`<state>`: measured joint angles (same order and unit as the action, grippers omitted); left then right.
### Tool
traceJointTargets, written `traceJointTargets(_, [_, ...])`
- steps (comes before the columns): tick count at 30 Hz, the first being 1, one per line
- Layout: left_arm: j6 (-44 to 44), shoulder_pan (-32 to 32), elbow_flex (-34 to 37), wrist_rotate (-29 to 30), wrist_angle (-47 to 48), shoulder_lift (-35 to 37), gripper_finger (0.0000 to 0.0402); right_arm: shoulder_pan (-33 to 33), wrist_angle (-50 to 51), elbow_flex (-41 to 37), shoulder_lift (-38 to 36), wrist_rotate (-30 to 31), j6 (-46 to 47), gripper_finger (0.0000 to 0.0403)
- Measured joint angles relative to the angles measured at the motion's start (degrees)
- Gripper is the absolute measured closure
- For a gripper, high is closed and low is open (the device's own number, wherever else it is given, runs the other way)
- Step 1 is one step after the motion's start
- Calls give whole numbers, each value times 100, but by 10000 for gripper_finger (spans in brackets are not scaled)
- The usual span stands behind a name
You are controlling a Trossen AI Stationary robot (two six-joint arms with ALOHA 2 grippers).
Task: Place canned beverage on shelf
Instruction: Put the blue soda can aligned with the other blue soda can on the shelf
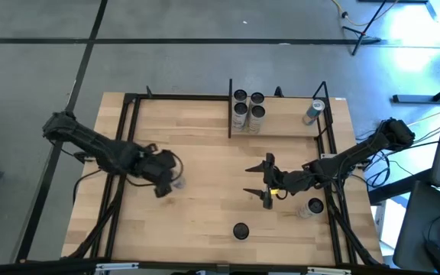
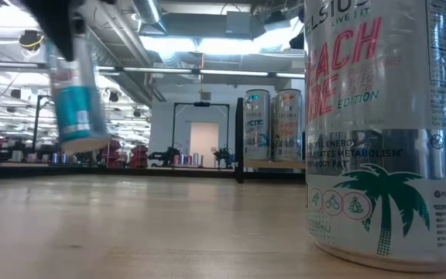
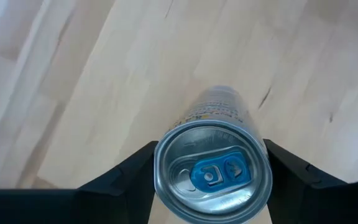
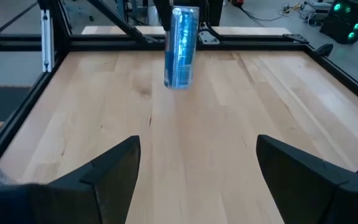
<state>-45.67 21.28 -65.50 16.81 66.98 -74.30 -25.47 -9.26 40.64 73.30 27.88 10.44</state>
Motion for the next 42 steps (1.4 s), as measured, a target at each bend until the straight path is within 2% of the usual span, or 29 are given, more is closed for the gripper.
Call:
traceJointTargets(8, [826,-648,-1513,-202,-4,-1569,193,0,211,0,0,-46,131,100])
traceJointTargets(11, [1053,-820,-2022,-474,-18,-2107,193,-2,233,0,0,-47,131,100])
traceJointTargets(20, [1705,-1051,-3013,-701,-34,-3348,193,-2,338,0,31,-46,132,100])
traceJointTargets(26, [1753,-1000,-3090,-757,-52,-3643,189,-2,342,0,110,-46,133,100])
traceJointTargets(36, [1627,-960,-3096,-737,-272,-3665,148,-2,318,2,136,-46,144,100])
traceJointTargets(42, [1800,-964,-3095,-734,-264,-3658,145,-2,316,2,136,-46,144,100])
